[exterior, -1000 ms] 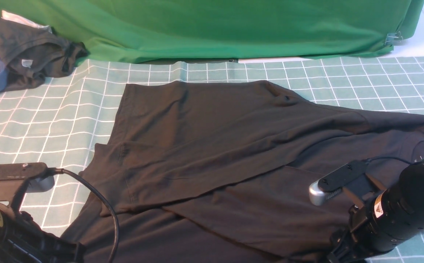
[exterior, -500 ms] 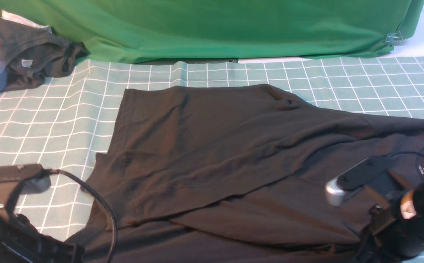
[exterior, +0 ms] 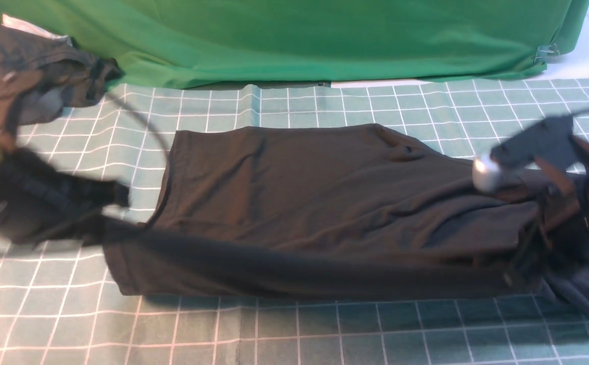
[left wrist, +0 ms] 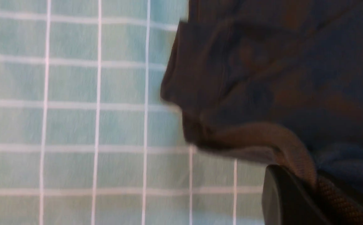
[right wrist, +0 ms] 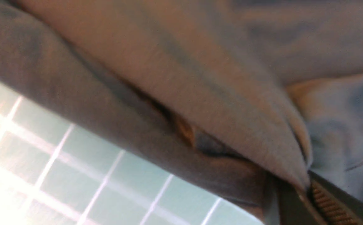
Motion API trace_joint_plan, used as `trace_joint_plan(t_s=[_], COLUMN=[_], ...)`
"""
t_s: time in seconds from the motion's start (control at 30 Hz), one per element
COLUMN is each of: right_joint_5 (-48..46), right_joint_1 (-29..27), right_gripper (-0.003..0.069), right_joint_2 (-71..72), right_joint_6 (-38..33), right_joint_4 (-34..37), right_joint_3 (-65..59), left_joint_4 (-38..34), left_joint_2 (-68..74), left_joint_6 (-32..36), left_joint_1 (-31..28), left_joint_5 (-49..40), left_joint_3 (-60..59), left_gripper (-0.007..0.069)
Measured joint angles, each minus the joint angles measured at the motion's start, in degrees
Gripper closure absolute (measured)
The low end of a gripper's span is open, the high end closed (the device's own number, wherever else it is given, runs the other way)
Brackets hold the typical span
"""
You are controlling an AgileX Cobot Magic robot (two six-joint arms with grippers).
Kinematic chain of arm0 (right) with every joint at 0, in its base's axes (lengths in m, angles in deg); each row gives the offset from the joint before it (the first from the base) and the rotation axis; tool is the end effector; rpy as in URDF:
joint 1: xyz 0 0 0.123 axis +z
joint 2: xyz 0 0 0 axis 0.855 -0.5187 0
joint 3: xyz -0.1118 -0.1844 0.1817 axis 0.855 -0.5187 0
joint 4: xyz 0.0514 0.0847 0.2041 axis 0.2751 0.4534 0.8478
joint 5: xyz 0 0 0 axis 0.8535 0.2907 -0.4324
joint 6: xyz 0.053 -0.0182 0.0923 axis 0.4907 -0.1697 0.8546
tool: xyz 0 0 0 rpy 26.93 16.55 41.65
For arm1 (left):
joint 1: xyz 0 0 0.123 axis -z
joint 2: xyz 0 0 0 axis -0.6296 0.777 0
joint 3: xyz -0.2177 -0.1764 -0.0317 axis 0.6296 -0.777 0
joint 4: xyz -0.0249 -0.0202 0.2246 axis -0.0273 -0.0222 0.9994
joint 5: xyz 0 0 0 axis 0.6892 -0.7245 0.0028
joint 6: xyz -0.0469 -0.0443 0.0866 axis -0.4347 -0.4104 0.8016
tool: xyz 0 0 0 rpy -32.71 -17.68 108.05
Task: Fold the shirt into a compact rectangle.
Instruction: 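Fold the black garment in half by bringing its near edge over to the far edge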
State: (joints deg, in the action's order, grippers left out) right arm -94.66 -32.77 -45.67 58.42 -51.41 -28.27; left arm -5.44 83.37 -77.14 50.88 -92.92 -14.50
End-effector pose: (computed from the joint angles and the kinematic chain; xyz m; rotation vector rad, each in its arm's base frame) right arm 0.2099 0.1078 0.2628 -0.8079 2.7205 0.1403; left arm 0.2054 -0.0446 0.3015 -0.1501 2.6982 -0.1797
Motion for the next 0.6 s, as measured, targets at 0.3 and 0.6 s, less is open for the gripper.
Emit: trace_joint_plan(t_s=[0.3, 0.6], right_joint_5=[-0.75, -1.74], right_joint_1=[-6.19, -7.04], right_gripper=[0.0629, 0.0629], right_joint_2=[-15.24, -33.56], right_joint_6=[-4.90, -5.69], right_joint_4=[-0.09, -0.68], right_joint_3=[16.87, 39.32], left_joint_4=[-0.49, 0.21], left_joint_2=[20.93, 38.59], left_joint_6=[1.69, 2.07], left_joint_1=[-5.09, -8.60], left_joint_5=[1.54, -0.01], left_joint_3=[19.39, 40.20], left_gripper=[0.0612, 0.0612])
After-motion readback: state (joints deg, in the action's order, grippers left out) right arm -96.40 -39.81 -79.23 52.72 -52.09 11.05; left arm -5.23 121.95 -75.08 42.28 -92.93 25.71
